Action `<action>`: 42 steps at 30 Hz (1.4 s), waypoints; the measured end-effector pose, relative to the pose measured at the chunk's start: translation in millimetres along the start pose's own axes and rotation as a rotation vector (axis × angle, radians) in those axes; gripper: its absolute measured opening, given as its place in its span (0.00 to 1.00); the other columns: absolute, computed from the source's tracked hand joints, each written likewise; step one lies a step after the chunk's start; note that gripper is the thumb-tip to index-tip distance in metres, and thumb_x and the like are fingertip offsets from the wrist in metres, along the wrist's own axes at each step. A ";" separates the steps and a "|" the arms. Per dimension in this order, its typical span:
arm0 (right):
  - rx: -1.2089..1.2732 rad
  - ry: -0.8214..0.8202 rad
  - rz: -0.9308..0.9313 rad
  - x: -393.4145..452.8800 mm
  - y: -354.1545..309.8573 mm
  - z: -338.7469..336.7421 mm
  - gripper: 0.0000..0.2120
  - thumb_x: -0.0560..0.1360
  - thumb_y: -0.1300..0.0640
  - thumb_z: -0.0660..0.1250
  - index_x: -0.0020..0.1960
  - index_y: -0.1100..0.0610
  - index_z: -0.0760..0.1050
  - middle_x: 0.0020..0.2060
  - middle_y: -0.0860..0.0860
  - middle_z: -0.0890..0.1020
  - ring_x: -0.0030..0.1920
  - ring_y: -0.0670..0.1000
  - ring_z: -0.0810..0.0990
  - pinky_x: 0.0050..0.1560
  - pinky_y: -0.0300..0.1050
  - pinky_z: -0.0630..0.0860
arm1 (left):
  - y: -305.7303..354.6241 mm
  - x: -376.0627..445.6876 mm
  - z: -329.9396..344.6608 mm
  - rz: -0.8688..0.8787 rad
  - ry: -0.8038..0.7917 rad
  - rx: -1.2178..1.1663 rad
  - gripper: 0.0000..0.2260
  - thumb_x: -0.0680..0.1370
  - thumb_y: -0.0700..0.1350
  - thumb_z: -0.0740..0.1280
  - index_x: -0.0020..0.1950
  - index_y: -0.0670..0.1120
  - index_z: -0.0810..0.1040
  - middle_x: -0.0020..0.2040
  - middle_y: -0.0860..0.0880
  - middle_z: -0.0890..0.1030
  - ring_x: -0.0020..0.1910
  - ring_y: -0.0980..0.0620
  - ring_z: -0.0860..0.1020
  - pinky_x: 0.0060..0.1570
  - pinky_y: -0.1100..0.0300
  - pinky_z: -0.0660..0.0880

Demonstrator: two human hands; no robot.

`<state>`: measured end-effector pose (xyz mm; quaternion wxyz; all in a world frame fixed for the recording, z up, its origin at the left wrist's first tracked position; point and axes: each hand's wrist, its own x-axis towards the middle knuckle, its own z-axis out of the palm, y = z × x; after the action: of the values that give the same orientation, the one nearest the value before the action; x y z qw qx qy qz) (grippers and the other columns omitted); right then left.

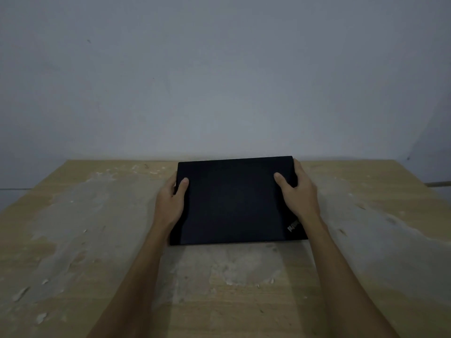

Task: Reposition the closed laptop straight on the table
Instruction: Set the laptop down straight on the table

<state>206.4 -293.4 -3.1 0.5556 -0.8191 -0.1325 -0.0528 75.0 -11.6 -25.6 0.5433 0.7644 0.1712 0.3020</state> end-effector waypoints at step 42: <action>-0.330 -0.135 0.270 9.8 24.5 9.5 0.32 0.74 0.41 0.74 0.73 0.52 0.72 0.68 0.59 0.68 0.70 0.63 0.70 0.69 0.62 0.74 | -17.9 13.2 6.5 -0.103 -0.094 0.452 0.18 0.83 0.49 0.67 0.73 0.45 0.77 0.60 0.44 0.73 0.55 0.46 0.77 0.57 0.54 0.75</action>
<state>222.0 -291.6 -26.4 0.4059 -0.9110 -0.0479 0.0562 90.5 -2.2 -40.1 0.3804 0.8701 0.2478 0.1919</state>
